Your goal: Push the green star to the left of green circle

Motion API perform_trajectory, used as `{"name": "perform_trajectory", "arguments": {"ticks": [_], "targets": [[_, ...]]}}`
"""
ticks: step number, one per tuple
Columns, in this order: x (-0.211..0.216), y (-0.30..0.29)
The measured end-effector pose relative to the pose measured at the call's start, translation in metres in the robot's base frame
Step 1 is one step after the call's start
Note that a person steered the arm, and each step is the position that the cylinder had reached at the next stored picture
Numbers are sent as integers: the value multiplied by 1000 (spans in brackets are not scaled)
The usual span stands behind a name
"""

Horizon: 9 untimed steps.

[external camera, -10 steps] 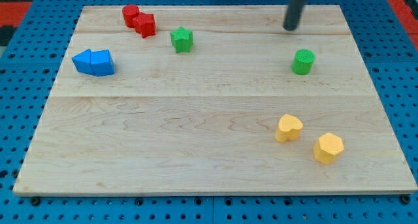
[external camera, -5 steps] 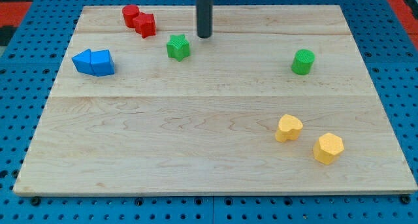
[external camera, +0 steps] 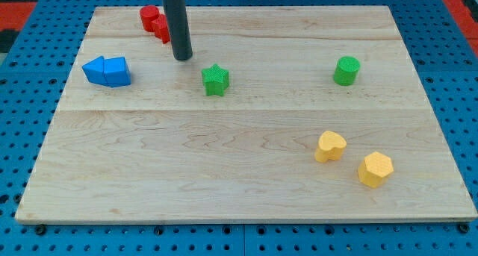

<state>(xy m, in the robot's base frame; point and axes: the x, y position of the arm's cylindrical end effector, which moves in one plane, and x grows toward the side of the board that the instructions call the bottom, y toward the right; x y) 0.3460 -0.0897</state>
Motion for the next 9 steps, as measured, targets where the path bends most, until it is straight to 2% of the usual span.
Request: {"name": "perform_trajectory", "arguments": {"ticks": [1, 2, 4, 5, 6, 8, 9], "targets": [[9, 10], [19, -7], [41, 91], [61, 56], [84, 73], [73, 249], [111, 240]]}}
